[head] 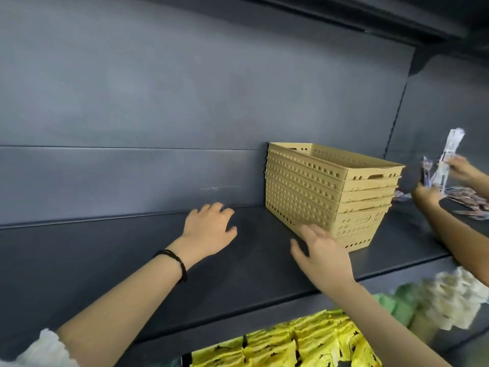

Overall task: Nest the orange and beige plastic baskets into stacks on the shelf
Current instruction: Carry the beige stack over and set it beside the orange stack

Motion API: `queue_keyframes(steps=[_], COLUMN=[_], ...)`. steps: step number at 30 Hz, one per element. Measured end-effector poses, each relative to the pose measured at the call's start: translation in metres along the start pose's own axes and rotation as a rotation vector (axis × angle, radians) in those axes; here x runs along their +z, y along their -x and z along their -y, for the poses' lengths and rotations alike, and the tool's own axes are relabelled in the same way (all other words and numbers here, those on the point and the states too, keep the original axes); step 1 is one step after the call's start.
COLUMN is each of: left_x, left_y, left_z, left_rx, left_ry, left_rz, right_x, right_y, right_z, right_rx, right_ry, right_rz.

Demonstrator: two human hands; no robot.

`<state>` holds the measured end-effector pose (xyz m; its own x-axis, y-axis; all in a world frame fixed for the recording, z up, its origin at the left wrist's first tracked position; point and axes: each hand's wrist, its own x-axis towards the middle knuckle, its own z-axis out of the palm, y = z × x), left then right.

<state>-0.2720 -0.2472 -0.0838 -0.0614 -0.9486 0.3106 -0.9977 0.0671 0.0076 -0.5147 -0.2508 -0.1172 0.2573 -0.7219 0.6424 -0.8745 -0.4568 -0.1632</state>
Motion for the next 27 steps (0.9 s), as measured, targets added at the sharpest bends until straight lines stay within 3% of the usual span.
queue_keyframes(steps=[6,11,18,23,27], left_x=[0.011,0.009,0.010,0.014,0.011], left_y=[0.001,-0.008,-0.024,-0.030,-0.025], left_z=[-0.093,-0.151,-0.193,-0.198,-0.191], left_rx=[-0.111,-0.129,-0.020,-0.022,-0.099], left_ry=[0.372,0.912,0.975,1.160,1.256], left_rz=[-0.012,-0.036,-0.146,-0.163,-0.256], right_x=[-0.032,-0.039,-0.024,-0.018,-0.021], right_y=[0.004,0.000,-0.012,-0.014,-0.007], right_z=[-0.054,-0.104,-0.139,-0.132,-0.131], right_rx=[-0.090,0.136,0.211,0.248,0.144], right_ry=[-0.220,-0.408,-0.616,-0.654,-0.814], right_rz=[-0.275,-0.383,-0.178,-0.290,-0.340])
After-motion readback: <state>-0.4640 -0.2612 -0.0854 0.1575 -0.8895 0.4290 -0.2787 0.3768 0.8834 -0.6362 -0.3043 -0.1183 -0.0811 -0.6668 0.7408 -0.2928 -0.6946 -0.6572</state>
